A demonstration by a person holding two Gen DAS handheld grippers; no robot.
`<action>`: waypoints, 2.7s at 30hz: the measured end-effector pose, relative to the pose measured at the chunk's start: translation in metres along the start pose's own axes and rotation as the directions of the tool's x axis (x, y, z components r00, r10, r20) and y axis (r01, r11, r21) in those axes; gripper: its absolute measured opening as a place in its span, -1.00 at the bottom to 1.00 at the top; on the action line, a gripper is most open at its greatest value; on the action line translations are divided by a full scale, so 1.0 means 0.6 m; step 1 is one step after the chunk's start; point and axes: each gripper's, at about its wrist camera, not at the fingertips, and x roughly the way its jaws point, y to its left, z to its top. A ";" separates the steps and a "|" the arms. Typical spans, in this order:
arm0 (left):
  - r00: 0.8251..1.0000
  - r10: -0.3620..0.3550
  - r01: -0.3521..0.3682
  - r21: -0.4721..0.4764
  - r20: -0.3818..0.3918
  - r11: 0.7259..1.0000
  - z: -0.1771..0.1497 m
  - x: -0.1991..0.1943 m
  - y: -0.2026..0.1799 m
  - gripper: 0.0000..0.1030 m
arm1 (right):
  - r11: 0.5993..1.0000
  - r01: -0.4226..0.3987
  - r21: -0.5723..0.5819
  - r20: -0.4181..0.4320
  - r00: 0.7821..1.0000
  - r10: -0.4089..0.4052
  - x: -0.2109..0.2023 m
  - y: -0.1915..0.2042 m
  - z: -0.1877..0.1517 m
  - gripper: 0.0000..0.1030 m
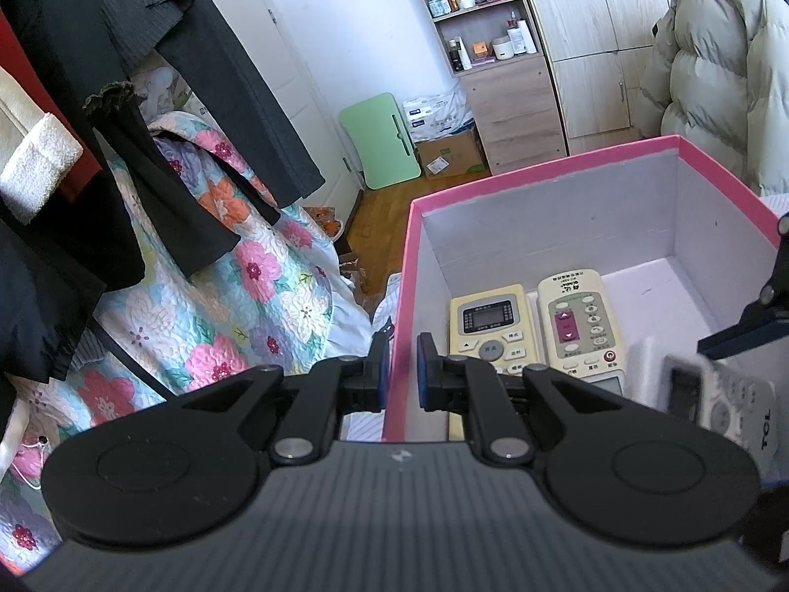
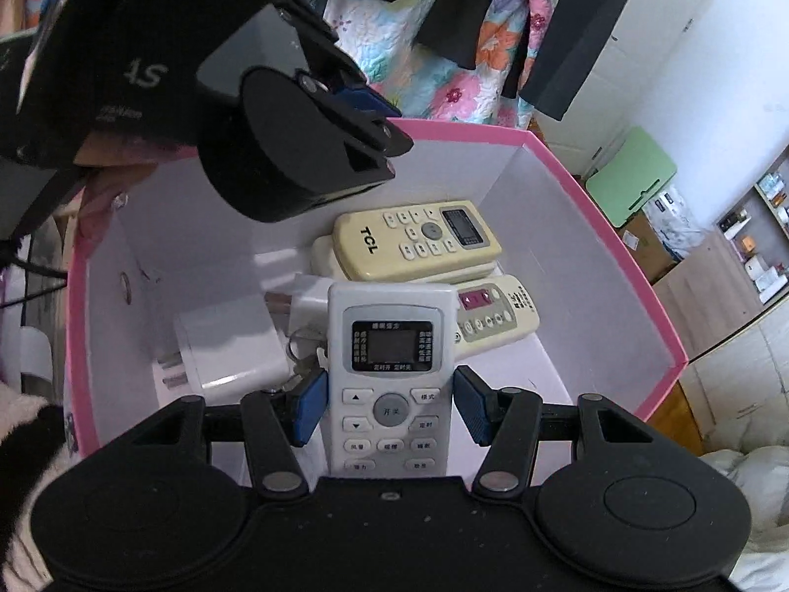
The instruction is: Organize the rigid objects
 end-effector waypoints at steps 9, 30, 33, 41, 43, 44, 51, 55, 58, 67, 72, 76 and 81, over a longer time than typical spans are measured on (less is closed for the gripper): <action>1.000 0.001 -0.001 0.006 -0.003 1.000 0.000 -0.001 -0.004 -0.80 | 0.913 -0.045 0.406 0.208 0.977 -0.044 -0.091 -0.046 -0.049 0.26; 1.000 -0.008 0.009 -0.046 0.017 0.999 0.000 -0.006 0.015 -0.80 | 0.758 -0.095 0.645 0.366 0.909 -0.197 -0.197 -0.014 -0.155 0.30; 1.000 -0.011 0.012 -0.103 0.011 0.995 0.003 -0.014 0.031 -0.71 | 0.758 -0.099 0.645 0.387 0.897 -0.212 -0.216 -0.007 -0.161 0.30; 0.994 -0.007 0.027 -0.187 0.109 0.982 0.022 -0.168 0.081 -0.44 | 0.755 -0.059 0.653 0.400 0.874 -0.278 -0.273 0.003 -0.178 0.30; 0.991 -0.028 0.051 -0.179 0.129 0.982 0.019 -0.201 0.079 -0.37 | 0.750 -0.019 0.662 0.375 0.874 -0.310 -0.280 0.008 -0.180 0.30; 0.989 -0.037 0.063 -0.178 0.144 0.982 0.017 -0.214 0.077 -0.28 | 0.747 -0.002 0.665 0.366 0.872 -0.324 -0.283 0.010 -0.181 0.30; 0.980 -0.133 0.156 -0.153 0.149 0.976 -0.028 -0.283 0.026 -0.02 | 0.731 0.021 0.683 0.359 0.861 -0.360 -0.297 0.035 -0.184 0.32; 0.978 -0.188 0.200 -0.154 0.087 0.968 -0.061 -0.290 -0.001 0.02 | 0.726 0.058 0.685 0.346 0.851 -0.395 -0.306 0.059 -0.191 0.36; 0.973 -0.225 0.231 -0.161 0.052 0.960 -0.083 -0.289 -0.015 0.02 | 0.713 0.068 0.698 0.339 0.845 -0.413 -0.315 0.078 -0.204 0.38; 0.969 -0.242 0.247 -0.233 0.051 0.941 -0.107 -0.309 -0.011 0.28 | 0.650 0.148 0.746 0.274 0.821 -0.502 -0.344 0.117 -0.227 0.62; 0.966 -0.250 0.258 -0.243 0.066 0.935 -0.114 -0.325 -0.016 0.59 | 0.607 0.198 0.770 0.232 0.799 -0.555 -0.350 0.130 -0.234 0.88; 0.968 -0.233 0.249 -0.237 0.095 0.939 -0.121 -0.344 -0.018 0.76 | 0.564 0.228 0.794 0.193 0.784 -0.589 -0.352 0.139 -0.241 0.96; 0.970 -0.224 0.242 -0.244 0.100 0.939 -0.124 -0.357 -0.016 0.92 | 0.508 0.250 0.824 0.126 0.794 -0.594 -0.353 0.138 -0.243 0.98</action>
